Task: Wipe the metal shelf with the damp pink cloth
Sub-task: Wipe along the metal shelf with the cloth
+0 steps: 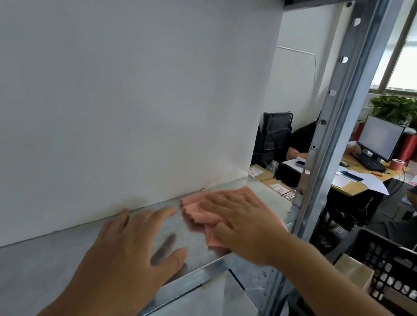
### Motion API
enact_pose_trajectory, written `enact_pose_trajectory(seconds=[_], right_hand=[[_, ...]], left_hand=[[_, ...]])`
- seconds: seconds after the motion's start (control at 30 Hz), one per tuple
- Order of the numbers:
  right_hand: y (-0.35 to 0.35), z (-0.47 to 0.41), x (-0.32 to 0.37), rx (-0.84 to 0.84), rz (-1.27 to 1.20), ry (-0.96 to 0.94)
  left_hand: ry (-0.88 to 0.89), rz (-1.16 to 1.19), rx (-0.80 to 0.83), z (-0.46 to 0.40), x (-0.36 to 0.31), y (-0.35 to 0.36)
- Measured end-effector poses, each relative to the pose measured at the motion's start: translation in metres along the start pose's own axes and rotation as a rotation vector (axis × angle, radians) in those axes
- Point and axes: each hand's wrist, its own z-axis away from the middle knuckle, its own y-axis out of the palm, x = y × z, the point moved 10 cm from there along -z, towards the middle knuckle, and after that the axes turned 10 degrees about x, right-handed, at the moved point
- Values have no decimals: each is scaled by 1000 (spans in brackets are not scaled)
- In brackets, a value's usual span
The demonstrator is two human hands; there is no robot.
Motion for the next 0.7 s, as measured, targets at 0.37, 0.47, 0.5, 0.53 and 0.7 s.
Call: enact_pose_trajectory(seconds=[0.37, 0.47, 0.5, 0.53, 0.7], right_hand=[[-5, -16, -36, -60, -8, 197], [3, -3, 30, -30, -48, -45], [3, -3, 37, -3, -50, -82], [1, -6, 29, -5, -46, -87], [-9, -27, -60, -27, -45, 188]], left_hand=[[1, -18, 4, 2, -3, 0], [-4, -30, 12, 2, -1, 3], [-2, -38, 11, 1, -1, 4], [3, -43, 5, 1, 0, 3], [4, -28, 12, 3, 0, 3]])
